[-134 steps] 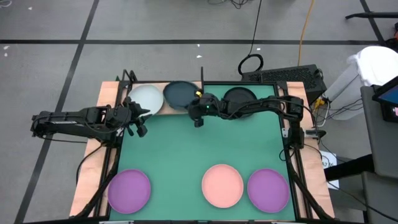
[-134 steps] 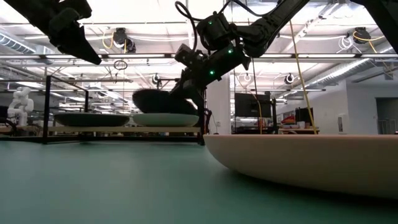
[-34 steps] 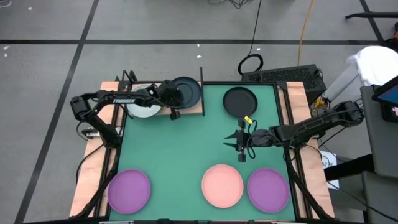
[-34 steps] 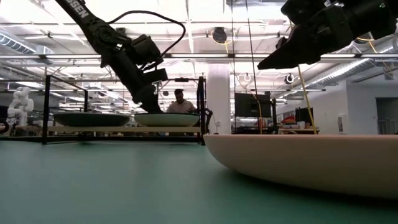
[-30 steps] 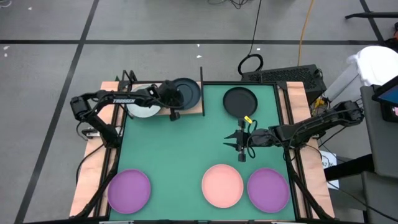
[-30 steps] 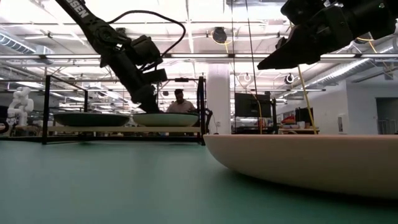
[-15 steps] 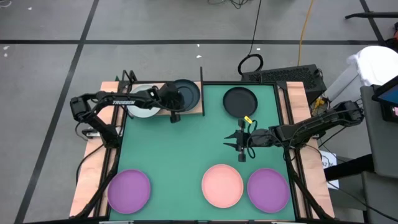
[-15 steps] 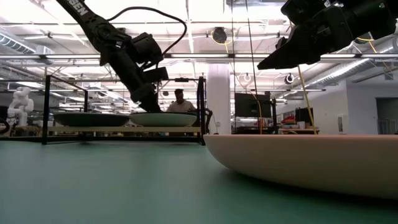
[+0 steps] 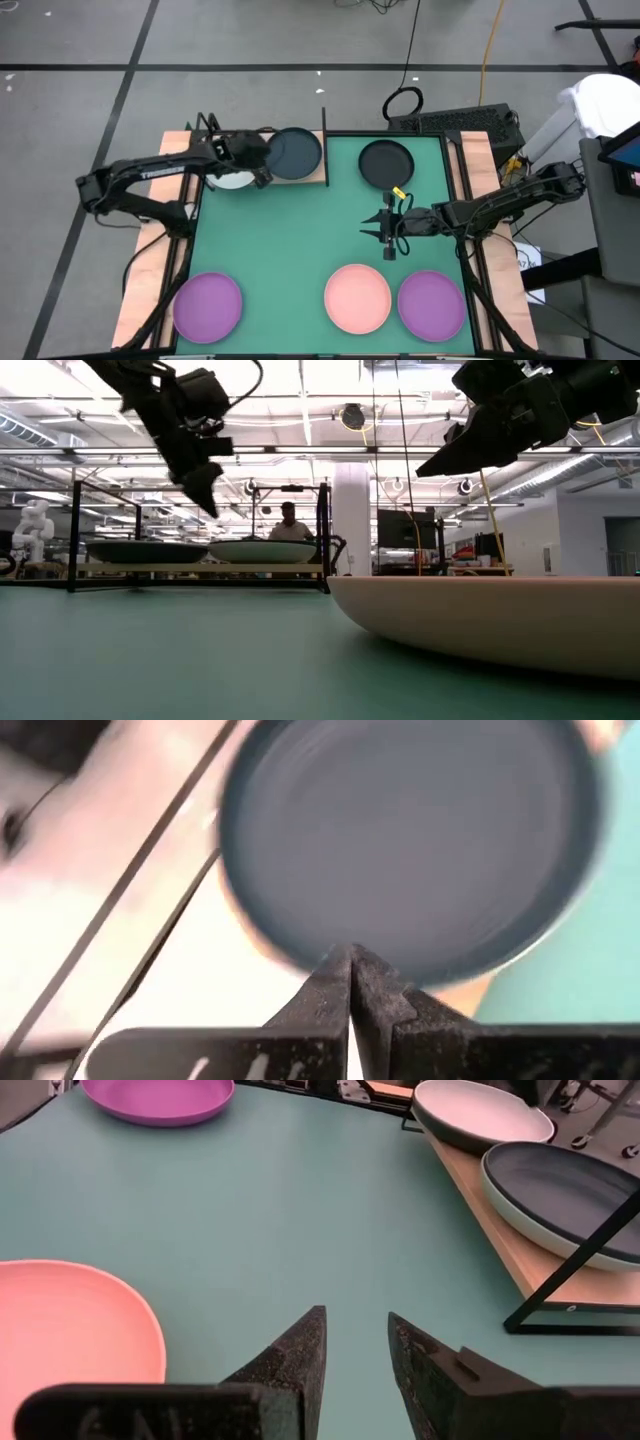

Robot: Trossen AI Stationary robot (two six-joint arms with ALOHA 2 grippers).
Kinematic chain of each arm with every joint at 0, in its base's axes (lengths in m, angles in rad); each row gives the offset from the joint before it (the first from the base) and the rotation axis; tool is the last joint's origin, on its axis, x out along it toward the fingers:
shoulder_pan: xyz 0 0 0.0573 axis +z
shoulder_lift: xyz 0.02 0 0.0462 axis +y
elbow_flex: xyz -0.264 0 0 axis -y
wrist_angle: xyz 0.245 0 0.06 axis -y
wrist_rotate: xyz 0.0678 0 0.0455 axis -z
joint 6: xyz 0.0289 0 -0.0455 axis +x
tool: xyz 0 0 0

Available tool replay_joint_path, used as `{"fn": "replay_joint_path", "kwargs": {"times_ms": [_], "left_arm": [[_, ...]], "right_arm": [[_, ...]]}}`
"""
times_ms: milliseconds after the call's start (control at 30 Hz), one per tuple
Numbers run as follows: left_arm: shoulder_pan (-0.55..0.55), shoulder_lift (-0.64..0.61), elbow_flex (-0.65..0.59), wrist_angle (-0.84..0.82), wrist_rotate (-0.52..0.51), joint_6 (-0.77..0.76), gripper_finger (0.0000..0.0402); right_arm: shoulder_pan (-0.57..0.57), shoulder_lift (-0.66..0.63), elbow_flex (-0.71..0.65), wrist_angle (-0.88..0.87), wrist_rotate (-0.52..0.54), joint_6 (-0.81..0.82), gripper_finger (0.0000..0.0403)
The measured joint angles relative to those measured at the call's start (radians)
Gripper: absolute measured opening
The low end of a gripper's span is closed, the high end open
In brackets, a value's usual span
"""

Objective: Place and stack plates onto a shelf
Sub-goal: Adjust the gray plate on the shelf

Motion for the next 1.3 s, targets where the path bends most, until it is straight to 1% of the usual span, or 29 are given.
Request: {"fn": "replay_joint_path", "kwargs": {"times_ms": [67, 167, 400, 600, 833, 1033, 1300], "left_arm": [[0.012, -0.019, 0.000, -0.075, -0.051, -0.050, 0.0001], [0.046, -0.018, -0.003, -0.136, -0.067, -0.075, 0.0001], [0.161, 0.038, -0.023, -0.129, -0.068, -0.076, 0.0001], [0.242, 0.121, -0.023, -0.131, 0.009, -0.087, 0.0001], [0.267, 0.179, -0.019, -0.106, 0.003, -0.076, 0.0001], [0.268, 0.184, -0.021, -0.061, 0.007, -0.054, 0.0001], [0.262, 0.163, -0.024, -0.079, -0.014, -0.049, 0.0001]], "right_arm": [[-0.001, 0.000, 0.000, -0.004, 0.000, 0.000, 0.0093], [-0.001, 0.000, 0.000, -0.014, 0.000, -0.003, 0.0093], [-0.001, 0.000, 0.000, -0.019, 0.000, -0.012, 0.0093], [-0.001, 0.000, 0.000, -0.019, 0.001, -0.020, 0.0093], [-0.001, 0.000, 0.000, -0.019, 0.001, -0.020, 0.0093], [-0.001, 0.000, 0.000, -0.019, 0.001, -0.022, 0.0093], [-0.001, 0.000, 0.000, -0.019, 0.006, -0.019, 0.0093]]}}
